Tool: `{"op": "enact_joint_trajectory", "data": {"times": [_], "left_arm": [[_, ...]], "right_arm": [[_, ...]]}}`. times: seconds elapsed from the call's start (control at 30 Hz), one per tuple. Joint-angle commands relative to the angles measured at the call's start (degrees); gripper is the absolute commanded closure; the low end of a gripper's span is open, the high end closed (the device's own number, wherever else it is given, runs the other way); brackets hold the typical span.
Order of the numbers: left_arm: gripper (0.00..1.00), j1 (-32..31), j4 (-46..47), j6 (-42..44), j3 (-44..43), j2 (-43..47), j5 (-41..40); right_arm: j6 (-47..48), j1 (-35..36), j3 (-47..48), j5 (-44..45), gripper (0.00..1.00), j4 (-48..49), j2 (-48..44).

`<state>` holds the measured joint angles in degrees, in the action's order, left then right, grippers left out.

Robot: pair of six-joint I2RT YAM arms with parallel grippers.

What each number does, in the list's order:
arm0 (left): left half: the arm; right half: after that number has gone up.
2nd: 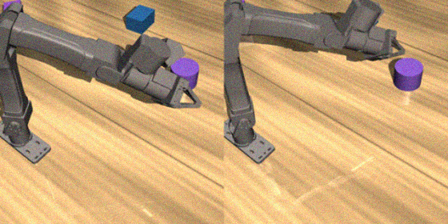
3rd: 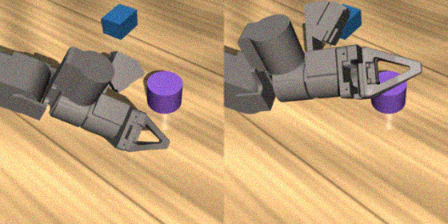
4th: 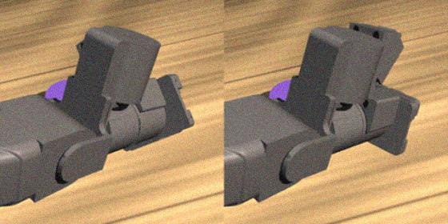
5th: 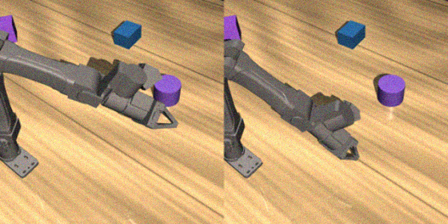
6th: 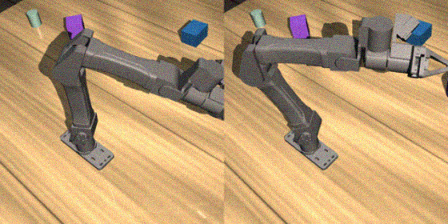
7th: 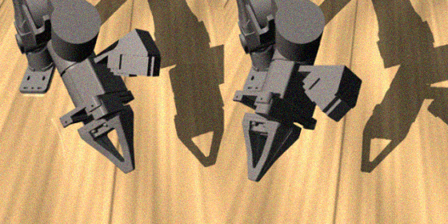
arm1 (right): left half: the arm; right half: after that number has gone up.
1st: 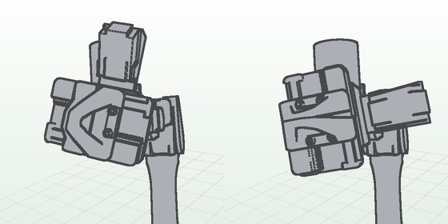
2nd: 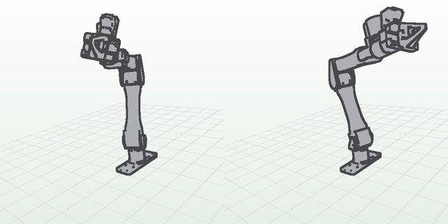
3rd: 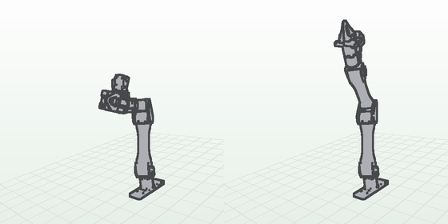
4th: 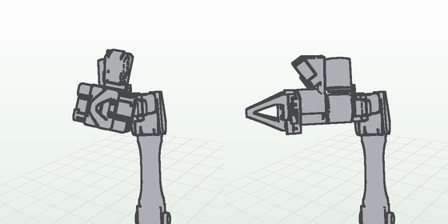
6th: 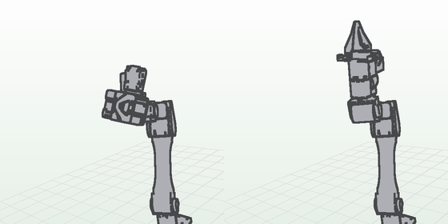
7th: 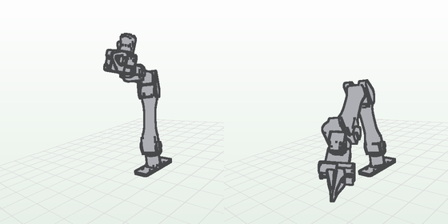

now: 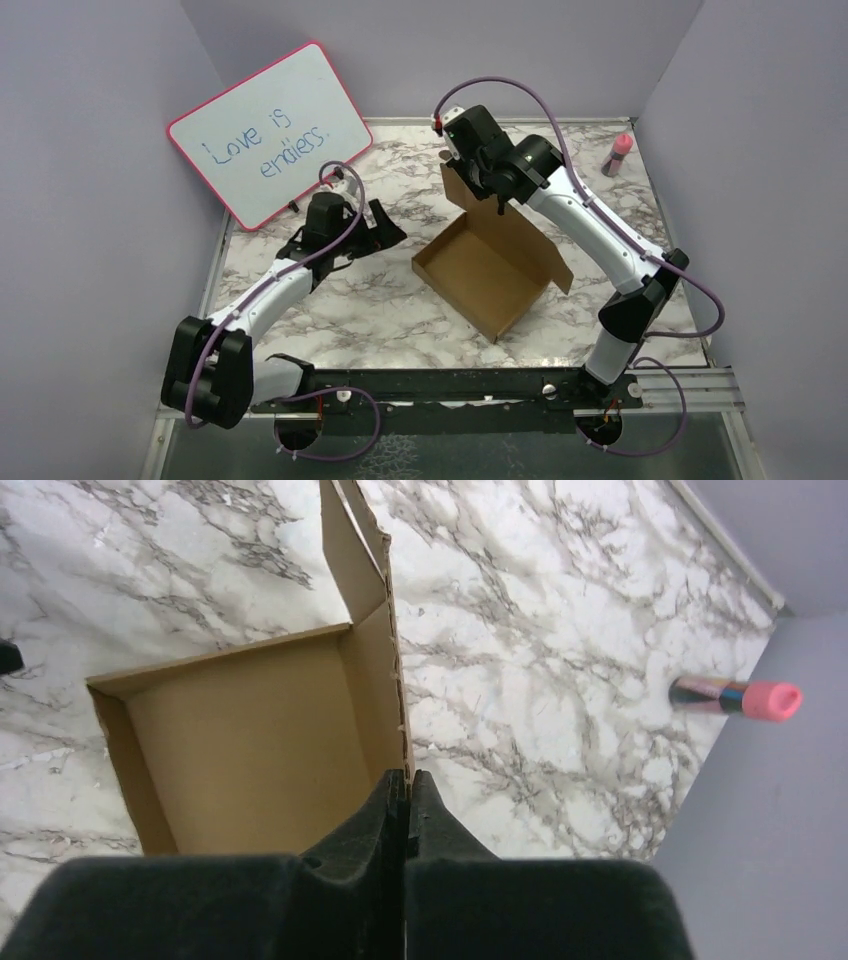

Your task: Fold the paper box

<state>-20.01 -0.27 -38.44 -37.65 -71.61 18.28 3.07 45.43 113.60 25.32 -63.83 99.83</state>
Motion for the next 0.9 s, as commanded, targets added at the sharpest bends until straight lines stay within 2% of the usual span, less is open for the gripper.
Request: {"op": "enact_joint_trajectory", "data": {"times": [0.0, 0.13, 0.33, 0.47, 0.67, 0.7, 0.8, 0.87], "left_arm": [[0.07, 3.5, -7.2, 5.7, -6.7, 5.0, -0.6], [0.05, 6.1, -13.3, 11.6, -11.9, 7.6, -3.3], [0.03, 9.1, -19.9, 19.5, -17.0, 9.7, -6.7], [0.03, 9.8, -22.3, 23.9, -18.9, 10.3, -10.3], [0.02, 10.0, -22.5, 28.6, -19.2, 10.7, -10.3], [0.02, 10.0, -22.5, 29.4, -19.1, 10.8, -10.3], [0.02, 10.0, -22.4, 31.2, -19.0, 11.1, -10.4], [0.01, 9.9, -22.7, 32.0, -19.3, 10.8, -10.9]], "right_arm": [[8.5, 0.4, 1.1, 0.2, 0.99, 2.6, 3.6], [17.3, 0.1, -0.4, -5.1, 0.99, 8.8, 4.4], [32.5, -0.1, -6.4, -21.4, 0.99, 21.3, 3.1], [38.5, -0.4, -4.6, -29.2, 0.99, 22.1, 5.5], [44.8, -0.8, -2.6, -37.2, 0.99, 22.7, 7.6], [45.1, -0.8, -2.5, -37.2, 0.97, 23.3, 7.7], [44.6, -0.8, -2.6, -34.7, 0.82, 25.5, 7.3], [43.5, -0.7, -3.8, -31.4, 0.68, 28.2, 6.3]]}}
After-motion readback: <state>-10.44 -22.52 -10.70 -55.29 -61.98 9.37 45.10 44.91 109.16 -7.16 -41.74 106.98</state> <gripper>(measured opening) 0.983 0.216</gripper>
